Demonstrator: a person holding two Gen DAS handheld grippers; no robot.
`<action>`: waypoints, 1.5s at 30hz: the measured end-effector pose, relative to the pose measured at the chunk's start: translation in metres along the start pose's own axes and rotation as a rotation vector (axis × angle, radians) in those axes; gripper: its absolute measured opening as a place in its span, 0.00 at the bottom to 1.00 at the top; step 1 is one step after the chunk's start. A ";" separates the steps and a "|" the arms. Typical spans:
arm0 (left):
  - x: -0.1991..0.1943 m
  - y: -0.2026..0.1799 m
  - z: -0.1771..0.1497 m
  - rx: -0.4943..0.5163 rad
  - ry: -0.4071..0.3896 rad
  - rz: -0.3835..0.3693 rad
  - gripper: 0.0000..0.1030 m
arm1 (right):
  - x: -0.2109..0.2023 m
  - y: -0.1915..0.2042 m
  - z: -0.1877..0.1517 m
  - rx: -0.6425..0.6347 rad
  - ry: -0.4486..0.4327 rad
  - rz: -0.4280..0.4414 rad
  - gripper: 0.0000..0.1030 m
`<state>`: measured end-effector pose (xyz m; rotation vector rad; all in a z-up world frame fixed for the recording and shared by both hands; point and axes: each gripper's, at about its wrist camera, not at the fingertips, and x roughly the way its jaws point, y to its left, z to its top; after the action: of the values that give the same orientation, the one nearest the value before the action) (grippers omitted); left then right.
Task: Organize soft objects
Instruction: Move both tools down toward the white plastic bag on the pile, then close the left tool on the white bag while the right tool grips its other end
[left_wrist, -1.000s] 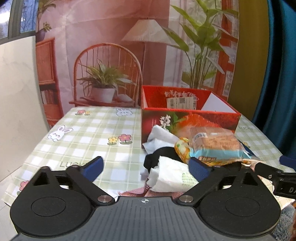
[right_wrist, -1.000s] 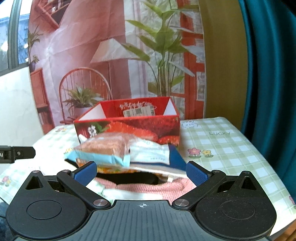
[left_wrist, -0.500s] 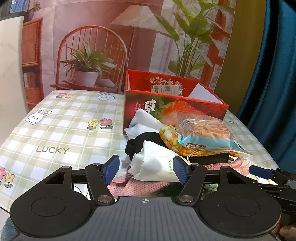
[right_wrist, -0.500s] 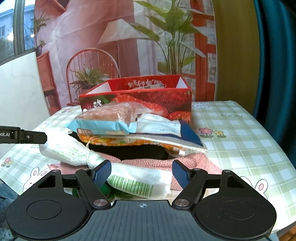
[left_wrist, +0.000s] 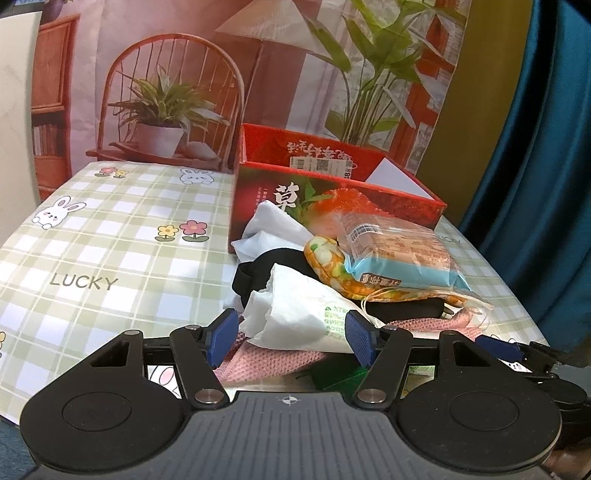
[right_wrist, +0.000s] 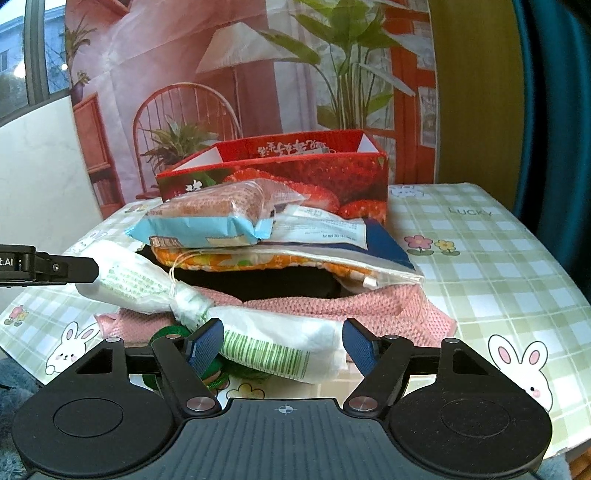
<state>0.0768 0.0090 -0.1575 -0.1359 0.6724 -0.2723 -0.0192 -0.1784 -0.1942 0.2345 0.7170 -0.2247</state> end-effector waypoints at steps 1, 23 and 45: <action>0.001 0.000 0.000 0.000 0.000 0.000 0.65 | 0.001 0.000 0.000 0.001 0.002 0.000 0.67; 0.032 0.015 -0.010 -0.061 0.064 -0.064 0.64 | 0.019 -0.012 -0.006 0.058 0.052 -0.004 0.68; 0.047 0.027 -0.025 -0.080 0.162 -0.049 0.52 | 0.030 -0.019 -0.013 0.097 0.071 0.052 0.71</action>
<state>0.1017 0.0202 -0.2104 -0.2085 0.8420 -0.3064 -0.0107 -0.1967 -0.2262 0.3546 0.7701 -0.2027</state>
